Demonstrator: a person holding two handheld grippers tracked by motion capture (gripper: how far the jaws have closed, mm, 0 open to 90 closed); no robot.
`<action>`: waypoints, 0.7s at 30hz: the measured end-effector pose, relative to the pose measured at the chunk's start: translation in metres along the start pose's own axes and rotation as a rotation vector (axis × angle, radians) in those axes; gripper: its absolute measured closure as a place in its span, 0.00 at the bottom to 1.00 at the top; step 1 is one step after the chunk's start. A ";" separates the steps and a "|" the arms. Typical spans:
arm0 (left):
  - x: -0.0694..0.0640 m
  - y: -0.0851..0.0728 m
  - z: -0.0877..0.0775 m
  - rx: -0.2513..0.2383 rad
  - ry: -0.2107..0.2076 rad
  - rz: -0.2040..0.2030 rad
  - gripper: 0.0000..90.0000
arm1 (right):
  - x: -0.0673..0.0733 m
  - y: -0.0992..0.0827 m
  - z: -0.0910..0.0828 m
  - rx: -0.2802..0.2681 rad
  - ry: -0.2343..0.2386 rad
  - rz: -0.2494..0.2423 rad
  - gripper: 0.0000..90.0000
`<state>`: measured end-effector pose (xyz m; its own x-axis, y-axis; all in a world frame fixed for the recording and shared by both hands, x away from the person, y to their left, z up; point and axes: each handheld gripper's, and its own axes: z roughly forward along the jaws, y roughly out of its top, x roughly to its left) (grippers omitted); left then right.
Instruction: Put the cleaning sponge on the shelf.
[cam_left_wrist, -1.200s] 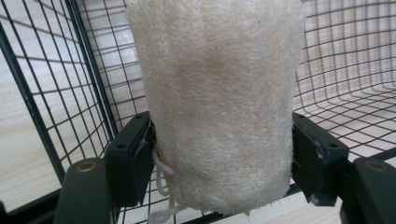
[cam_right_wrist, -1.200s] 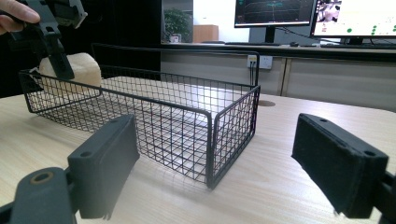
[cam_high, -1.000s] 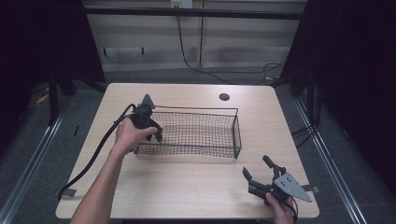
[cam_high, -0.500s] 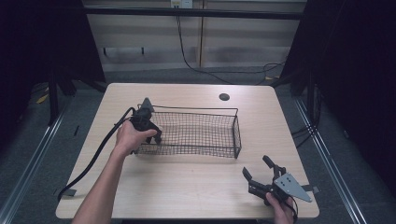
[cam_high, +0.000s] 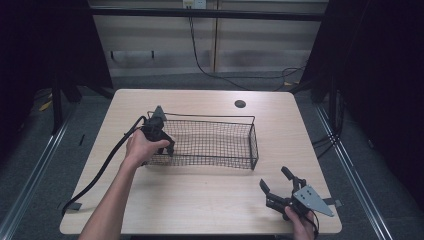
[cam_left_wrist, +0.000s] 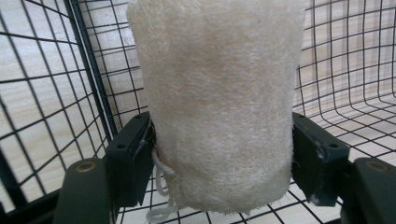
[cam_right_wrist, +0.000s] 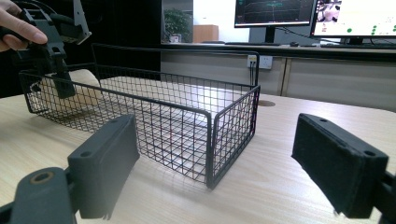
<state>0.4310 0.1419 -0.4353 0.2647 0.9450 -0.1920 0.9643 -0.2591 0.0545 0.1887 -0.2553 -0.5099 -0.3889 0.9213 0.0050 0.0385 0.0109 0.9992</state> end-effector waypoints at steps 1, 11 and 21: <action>0.000 0.000 0.000 0.002 0.003 0.004 0.34 | 0.000 0.000 0.000 -0.001 0.000 0.001 0.15; -0.002 0.000 0.002 0.005 0.024 -0.001 0.34 | 0.000 0.000 0.000 -0.002 0.000 0.003 0.15; -0.004 0.001 0.003 0.019 0.036 0.002 0.30 | 0.000 0.000 0.000 -0.002 0.000 0.002 0.15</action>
<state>0.4311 0.1367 -0.4377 0.2670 0.9509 -0.1564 0.9637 -0.2646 0.0364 0.1886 -0.2552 -0.5099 -0.3890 0.9212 0.0065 0.0377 0.0089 0.9993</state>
